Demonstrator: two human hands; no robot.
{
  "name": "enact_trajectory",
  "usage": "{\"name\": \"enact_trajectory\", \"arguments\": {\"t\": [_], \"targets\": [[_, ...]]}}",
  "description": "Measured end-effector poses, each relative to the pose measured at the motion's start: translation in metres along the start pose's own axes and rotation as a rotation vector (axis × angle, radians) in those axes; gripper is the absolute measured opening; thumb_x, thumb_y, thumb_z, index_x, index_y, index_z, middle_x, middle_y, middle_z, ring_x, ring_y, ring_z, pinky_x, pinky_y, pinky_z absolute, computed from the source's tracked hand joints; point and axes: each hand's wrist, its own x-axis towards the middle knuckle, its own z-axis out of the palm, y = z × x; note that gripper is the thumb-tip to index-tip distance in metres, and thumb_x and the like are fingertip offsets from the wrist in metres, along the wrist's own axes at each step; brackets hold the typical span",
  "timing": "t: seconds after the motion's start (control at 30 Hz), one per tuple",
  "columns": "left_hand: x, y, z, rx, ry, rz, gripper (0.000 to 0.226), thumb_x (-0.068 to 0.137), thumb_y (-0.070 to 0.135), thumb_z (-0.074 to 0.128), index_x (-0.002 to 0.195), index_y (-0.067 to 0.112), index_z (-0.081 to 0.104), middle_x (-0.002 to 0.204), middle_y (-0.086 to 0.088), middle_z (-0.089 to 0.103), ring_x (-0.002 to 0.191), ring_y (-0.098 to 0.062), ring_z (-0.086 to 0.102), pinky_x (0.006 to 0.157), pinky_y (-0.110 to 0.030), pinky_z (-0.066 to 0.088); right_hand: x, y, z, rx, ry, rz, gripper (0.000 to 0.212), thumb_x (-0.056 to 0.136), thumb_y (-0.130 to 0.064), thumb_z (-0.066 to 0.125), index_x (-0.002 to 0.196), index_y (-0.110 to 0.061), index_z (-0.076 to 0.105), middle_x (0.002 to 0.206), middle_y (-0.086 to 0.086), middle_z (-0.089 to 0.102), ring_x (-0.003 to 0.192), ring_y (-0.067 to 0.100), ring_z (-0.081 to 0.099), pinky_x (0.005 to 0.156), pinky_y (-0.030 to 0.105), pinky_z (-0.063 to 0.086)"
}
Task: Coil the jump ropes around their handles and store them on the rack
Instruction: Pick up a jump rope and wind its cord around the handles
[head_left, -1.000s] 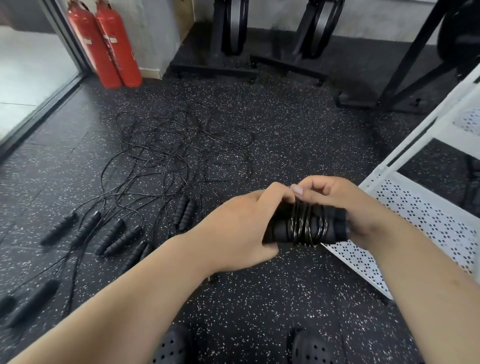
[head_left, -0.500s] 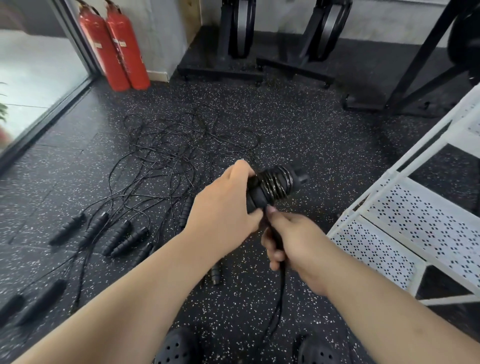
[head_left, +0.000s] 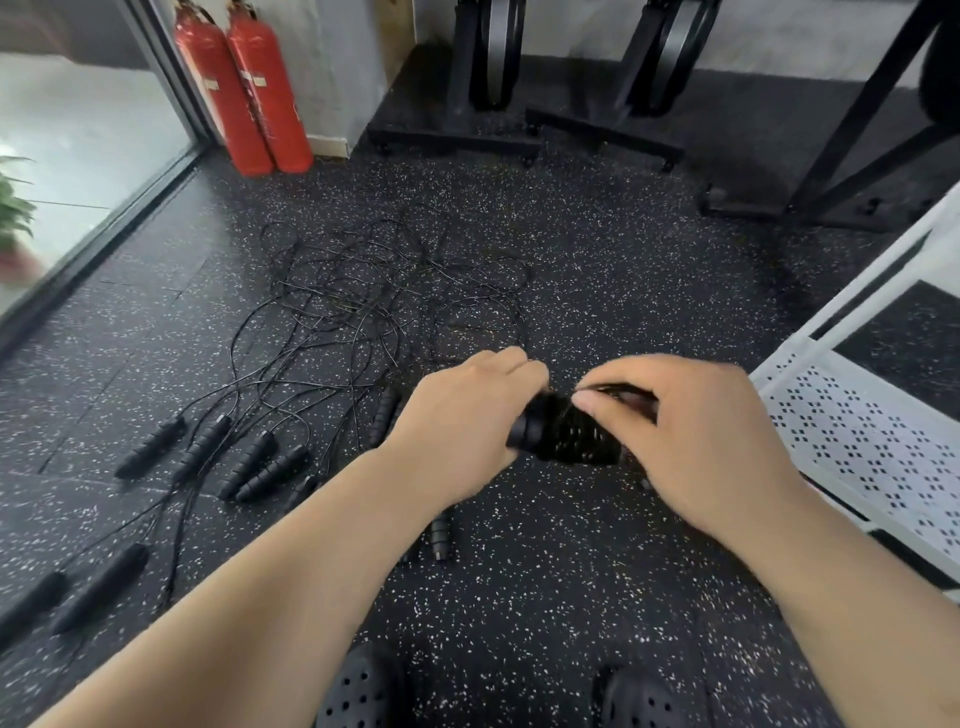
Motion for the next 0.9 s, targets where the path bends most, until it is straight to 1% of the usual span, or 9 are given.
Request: {"name": "enact_trajectory", "arguments": {"t": [0.17, 0.3, 0.47, 0.53, 0.6, 0.67, 0.73, 0.8, 0.9], "targets": [[-0.001, 0.012, -0.002, -0.120, -0.003, 0.158, 0.052, 0.078, 0.022, 0.085, 0.116, 0.032, 0.051, 0.116, 0.017, 0.050, 0.105, -0.008, 0.047, 0.079, -0.035, 0.053, 0.014, 0.028, -0.011, 0.333, -0.106, 0.135, 0.014, 0.078, -0.038, 0.093, 0.087, -0.036, 0.082, 0.084, -0.016, 0.078, 0.082, 0.003, 0.072, 0.080, 0.028, 0.055], [-0.002, 0.017, -0.009, -0.282, 0.030, 0.227, 0.052, 0.079, 0.016, 0.086, 0.119, 0.028, 0.055, 0.120, 0.019, 0.052, 0.109, -0.009, 0.053, 0.085, -0.041, 0.055, 0.020, 0.040, -0.016, 0.629, -0.253, 0.233, 0.021, 0.073, -0.034, 0.090, 0.091, -0.024, 0.083, 0.092, -0.003, 0.080, 0.086, 0.010, 0.072, 0.082, 0.024, 0.054], [-0.004, 0.025, -0.015, -0.498, 0.071, 0.184, 0.054, 0.078, 0.013, 0.087, 0.123, 0.020, 0.059, 0.122, 0.009, 0.056, 0.109, -0.017, 0.061, 0.086, -0.046, 0.055, 0.021, 0.043, -0.017, 0.965, -0.472, 0.411, 0.019, 0.083, -0.033, 0.080, 0.094, -0.017, 0.079, 0.091, 0.004, 0.073, 0.076, 0.015, 0.069, 0.067, 0.027, 0.058], [-0.005, 0.025, -0.018, -0.575, 0.105, 0.118, 0.055, 0.077, 0.013, 0.087, 0.124, 0.022, 0.058, 0.121, 0.009, 0.058, 0.110, -0.016, 0.062, 0.088, -0.046, 0.053, 0.019, 0.036, -0.016, 1.072, -0.477, 0.437, 0.014, 0.092, -0.027, 0.072, 0.086, -0.016, 0.078, 0.084, 0.001, 0.072, 0.070, 0.011, 0.067, 0.070, 0.029, 0.057], [-0.006, 0.024, -0.022, -0.611, 0.128, 0.011, 0.057, 0.077, 0.012, 0.086, 0.122, 0.027, 0.054, 0.118, 0.013, 0.060, 0.109, -0.011, 0.061, 0.090, -0.043, 0.053, 0.017, 0.027, -0.007, 1.021, -0.412, 0.433, 0.020, 0.098, -0.012, 0.065, 0.082, -0.014, 0.078, 0.074, -0.005, 0.070, 0.066, 0.004, 0.064, 0.075, 0.022, 0.052], [-0.005, 0.022, -0.025, -0.603, 0.129, -0.113, 0.058, 0.078, 0.014, 0.084, 0.119, 0.034, 0.048, 0.112, 0.016, 0.061, 0.103, -0.007, 0.060, 0.088, -0.040, 0.054, 0.014, 0.018, 0.010, 0.905, -0.343, 0.494, 0.023, 0.107, -0.001, 0.053, 0.094, -0.008, 0.071, 0.073, -0.001, 0.065, 0.060, 0.007, 0.057, 0.066, 0.019, 0.051], [-0.003, 0.019, -0.024, -0.558, 0.144, -0.183, 0.056, 0.080, 0.017, 0.083, 0.118, 0.037, 0.047, 0.110, 0.016, 0.061, 0.102, -0.008, 0.058, 0.087, -0.037, 0.053, 0.013, 0.013, 0.030, 0.850, -0.315, 0.603, 0.027, 0.110, -0.010, 0.044, 0.099, -0.008, 0.068, 0.076, 0.007, 0.062, 0.060, 0.014, 0.051, 0.073, 0.036, 0.052], [-0.002, 0.016, -0.021, -0.489, 0.166, -0.211, 0.054, 0.080, 0.019, 0.083, 0.120, 0.035, 0.050, 0.113, 0.016, 0.060, 0.107, -0.011, 0.055, 0.090, -0.034, 0.049, 0.010, 0.007, 0.045, 0.778, -0.306, 0.652, 0.029, 0.109, -0.019, 0.043, 0.091, -0.010, 0.065, 0.076, 0.010, 0.062, 0.056, 0.017, 0.049, 0.078, 0.047, 0.050], [0.001, 0.009, -0.011, -0.376, 0.195, -0.248, 0.054, 0.080, 0.018, 0.085, 0.121, 0.029, 0.051, 0.118, 0.013, 0.056, 0.111, -0.013, 0.049, 0.090, -0.029, 0.041, 0.000, -0.009, 0.057, 0.728, -0.338, 0.560, 0.032, 0.114, -0.029, 0.044, 0.093, -0.016, 0.064, 0.070, 0.007, 0.060, 0.056, 0.020, 0.051, 0.068, 0.046, 0.055]]}}
